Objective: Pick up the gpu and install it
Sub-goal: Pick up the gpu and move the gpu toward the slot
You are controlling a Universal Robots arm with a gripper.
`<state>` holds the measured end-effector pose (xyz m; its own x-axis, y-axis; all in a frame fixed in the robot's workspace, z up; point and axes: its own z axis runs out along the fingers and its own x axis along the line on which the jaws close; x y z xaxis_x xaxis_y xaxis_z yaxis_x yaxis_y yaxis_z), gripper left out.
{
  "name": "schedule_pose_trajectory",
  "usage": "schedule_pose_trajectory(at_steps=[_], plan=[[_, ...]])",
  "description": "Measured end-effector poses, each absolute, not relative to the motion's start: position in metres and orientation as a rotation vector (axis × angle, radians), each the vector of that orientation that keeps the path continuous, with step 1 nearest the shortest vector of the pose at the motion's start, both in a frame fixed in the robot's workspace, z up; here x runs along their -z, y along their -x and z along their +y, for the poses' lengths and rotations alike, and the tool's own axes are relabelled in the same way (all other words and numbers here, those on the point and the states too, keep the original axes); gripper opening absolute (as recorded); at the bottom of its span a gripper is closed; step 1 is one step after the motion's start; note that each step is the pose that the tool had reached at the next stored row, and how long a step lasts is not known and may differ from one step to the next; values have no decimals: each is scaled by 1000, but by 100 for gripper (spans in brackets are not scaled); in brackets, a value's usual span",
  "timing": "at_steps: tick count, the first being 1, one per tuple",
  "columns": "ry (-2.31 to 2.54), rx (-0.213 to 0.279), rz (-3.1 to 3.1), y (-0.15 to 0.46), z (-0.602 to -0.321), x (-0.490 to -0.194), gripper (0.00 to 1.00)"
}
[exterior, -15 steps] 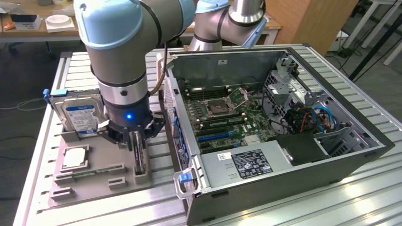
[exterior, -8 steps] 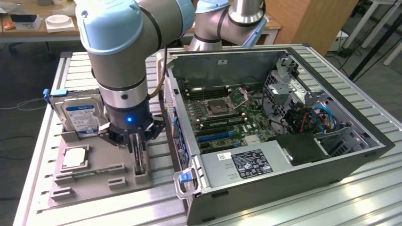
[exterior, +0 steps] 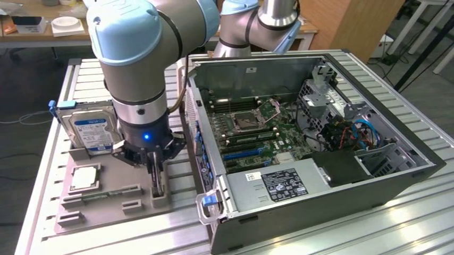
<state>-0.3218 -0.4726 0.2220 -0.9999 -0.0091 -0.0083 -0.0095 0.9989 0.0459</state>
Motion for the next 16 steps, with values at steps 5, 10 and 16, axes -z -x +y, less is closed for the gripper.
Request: schedule_pose_trajectory(at_steps=[5, 10, 16], plan=[[15, -72, 3133, 322, -473, -222, 27], [15, -72, 3133, 322, -473, -222, 27], [15, -72, 3132, 322, -473, -236, 27]])
